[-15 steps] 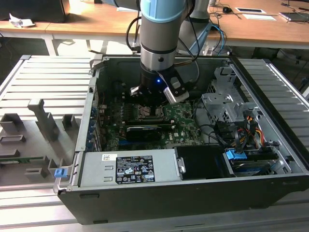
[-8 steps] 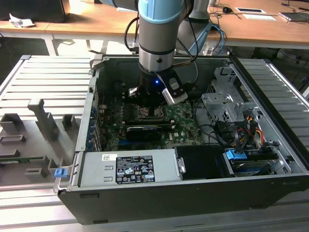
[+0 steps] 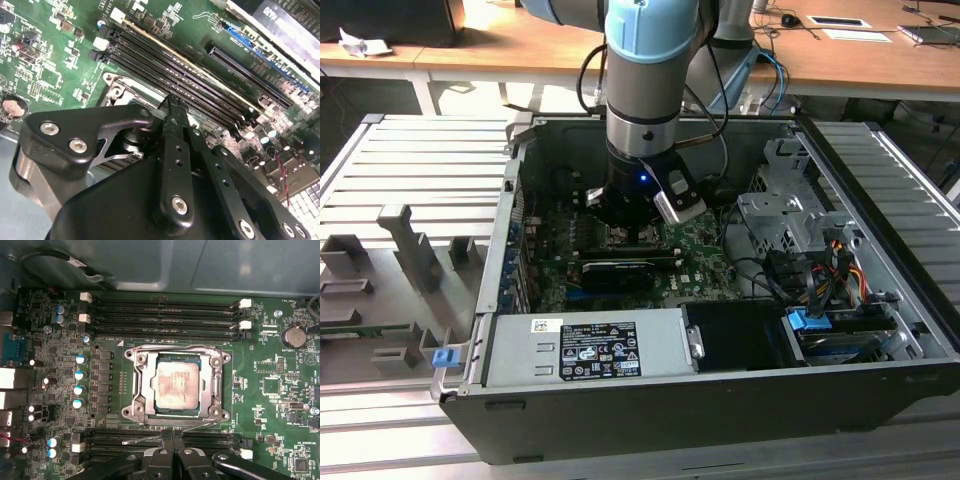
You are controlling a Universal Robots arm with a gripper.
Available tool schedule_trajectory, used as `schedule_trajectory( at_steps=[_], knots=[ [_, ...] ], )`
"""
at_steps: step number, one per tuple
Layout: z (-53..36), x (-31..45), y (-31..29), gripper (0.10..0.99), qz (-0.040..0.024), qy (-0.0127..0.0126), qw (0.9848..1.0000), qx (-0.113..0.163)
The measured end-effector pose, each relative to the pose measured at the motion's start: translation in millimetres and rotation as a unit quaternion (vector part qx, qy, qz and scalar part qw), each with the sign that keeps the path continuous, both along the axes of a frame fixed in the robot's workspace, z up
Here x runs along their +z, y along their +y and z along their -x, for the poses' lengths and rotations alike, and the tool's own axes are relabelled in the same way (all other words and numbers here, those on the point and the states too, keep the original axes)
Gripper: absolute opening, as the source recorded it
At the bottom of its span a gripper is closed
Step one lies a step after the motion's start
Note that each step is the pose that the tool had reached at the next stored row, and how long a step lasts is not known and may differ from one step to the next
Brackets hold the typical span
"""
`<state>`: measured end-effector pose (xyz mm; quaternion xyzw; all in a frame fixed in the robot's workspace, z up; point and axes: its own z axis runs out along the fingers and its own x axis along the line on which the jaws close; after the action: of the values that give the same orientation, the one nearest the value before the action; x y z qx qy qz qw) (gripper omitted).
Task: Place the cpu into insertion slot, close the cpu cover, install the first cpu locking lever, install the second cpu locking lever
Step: 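Install the second cpu locking lever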
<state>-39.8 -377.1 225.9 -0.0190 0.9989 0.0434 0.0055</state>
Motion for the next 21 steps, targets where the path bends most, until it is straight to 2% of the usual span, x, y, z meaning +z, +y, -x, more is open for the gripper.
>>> schedule_trajectory(
  at_steps=[2,7,10,11,21],
  knots=[
    [0.0,-0.2,-2.5,0.106,-0.0060,-0.0001,1.0000,0.000],
    [3.6,-0.1,-6.1,0.106,-0.0299,0.0000,0.9996,0.000],
    [5.7,-0.3,-10.3,0.106,-0.0403,0.0001,0.9992,0.003],
    [5.7,-0.3,-11.8,0.106,-0.0421,0.0000,0.9991,0.003],
    [7.5,-0.6,-13.9,0.106,-0.0426,0.0001,0.9991,0.003]
  ],
)
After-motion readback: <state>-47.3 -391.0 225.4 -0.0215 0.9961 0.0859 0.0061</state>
